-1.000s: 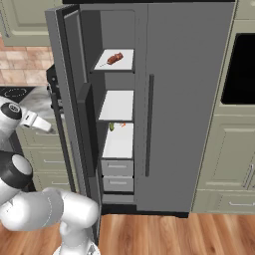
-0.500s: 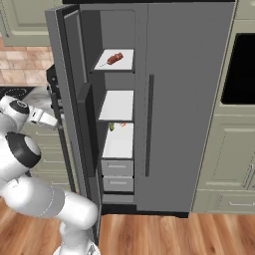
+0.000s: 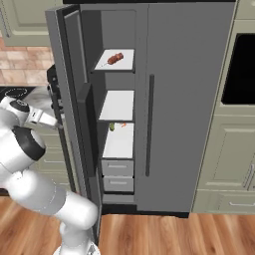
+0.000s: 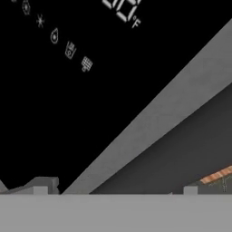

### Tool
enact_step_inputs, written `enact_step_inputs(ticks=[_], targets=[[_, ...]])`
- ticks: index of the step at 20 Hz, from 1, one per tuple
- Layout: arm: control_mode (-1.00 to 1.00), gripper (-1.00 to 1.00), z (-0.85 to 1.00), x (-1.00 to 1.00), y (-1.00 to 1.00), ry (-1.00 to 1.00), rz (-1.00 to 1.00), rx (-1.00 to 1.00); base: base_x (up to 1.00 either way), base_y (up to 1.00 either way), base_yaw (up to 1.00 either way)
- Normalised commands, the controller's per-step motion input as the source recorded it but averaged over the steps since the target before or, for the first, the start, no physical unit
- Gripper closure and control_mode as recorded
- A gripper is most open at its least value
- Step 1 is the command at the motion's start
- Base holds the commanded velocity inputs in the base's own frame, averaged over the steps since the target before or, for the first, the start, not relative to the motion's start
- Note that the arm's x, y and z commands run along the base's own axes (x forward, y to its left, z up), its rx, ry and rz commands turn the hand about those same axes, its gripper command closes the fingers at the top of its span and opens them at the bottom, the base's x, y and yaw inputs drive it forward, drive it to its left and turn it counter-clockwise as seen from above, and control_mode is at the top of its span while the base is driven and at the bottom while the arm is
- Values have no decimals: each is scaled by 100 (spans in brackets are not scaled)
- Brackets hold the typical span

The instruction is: Store the kebab skewer in the freezer for long-term storage. Close the freezer door after placing the cooked food.

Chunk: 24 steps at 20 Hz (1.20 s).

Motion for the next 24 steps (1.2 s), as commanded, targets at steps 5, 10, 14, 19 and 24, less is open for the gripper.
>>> enact_step_inputs(ticks=[5,10,14,19,24], targets=[[-100,-100,0,5,-98,-5,10,8,0,0,0],[-100,-100,5,10,-100,-7,15,25,0,0,0],[-100,-100,3,62,-100,1,17,47,0,0,0],[-100,-100,0,70,-99,2,21,39,0,0,0],[-100,-100,0,58,-68,-6,22,18,0,0,0]])
